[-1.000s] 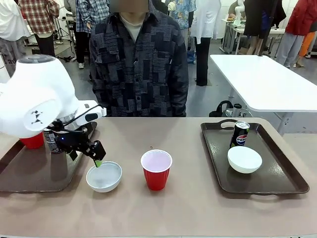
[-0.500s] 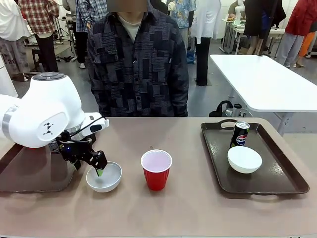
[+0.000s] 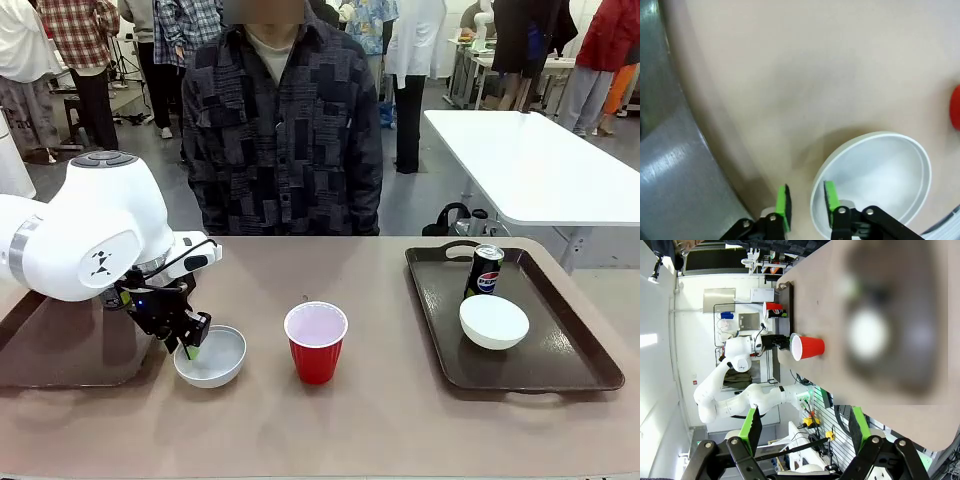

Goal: Prepare tableware on both trays.
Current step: Pick up a Picnic Bowl from the table and place it on a Handle tray.

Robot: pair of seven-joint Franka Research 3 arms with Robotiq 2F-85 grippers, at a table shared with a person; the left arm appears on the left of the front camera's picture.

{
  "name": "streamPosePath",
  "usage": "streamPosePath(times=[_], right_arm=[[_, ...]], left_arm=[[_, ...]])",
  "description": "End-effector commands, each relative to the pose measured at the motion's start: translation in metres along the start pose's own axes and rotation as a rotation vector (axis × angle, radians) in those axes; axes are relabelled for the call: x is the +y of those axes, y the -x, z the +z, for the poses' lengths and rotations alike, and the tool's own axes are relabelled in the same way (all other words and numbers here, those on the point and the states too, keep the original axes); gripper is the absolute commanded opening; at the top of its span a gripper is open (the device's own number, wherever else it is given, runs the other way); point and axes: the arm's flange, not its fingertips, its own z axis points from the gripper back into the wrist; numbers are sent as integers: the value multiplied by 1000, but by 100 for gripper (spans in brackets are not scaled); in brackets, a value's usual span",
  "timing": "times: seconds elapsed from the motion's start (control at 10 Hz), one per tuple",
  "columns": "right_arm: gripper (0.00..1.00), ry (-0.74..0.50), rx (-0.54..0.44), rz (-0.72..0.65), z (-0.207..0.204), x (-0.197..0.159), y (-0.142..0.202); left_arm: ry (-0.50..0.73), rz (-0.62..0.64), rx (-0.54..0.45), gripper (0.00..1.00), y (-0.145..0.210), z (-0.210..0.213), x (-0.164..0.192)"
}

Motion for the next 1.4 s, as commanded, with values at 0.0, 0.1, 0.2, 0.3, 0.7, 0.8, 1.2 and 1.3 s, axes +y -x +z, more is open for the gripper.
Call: streamPosePath(times=[0.0, 0.1, 0.2, 0.3, 0.7, 0.8, 1.2, 1.3], right_arm=[[91, 7, -1, -8, -1, 1, 1], [91, 7, -1, -8, -1, 1, 1], [91, 7, -1, -8, -1, 1, 1], [91, 7, -1, -8, -1, 1, 1], [91, 7, -1, -8, -1, 1, 1], [91, 7, -1, -8, -1, 1, 1], [91, 7, -1, -8, -1, 1, 1], [91, 7, -1, -8, -1, 1, 1]], left_arm=[[-16, 14, -12, 0, 28, -3, 4], [-18, 20, -9, 0, 28, -3, 4], [-21, 26, -2, 0, 28, -3, 4], [-25, 31, 1, 0, 28, -2, 3], [43, 39, 84, 0, 45, 78, -2], [61, 26, 62, 0, 54, 115, 4], [55, 63, 20, 0, 56, 161, 66], [46, 73, 19, 0, 54, 163, 85]])
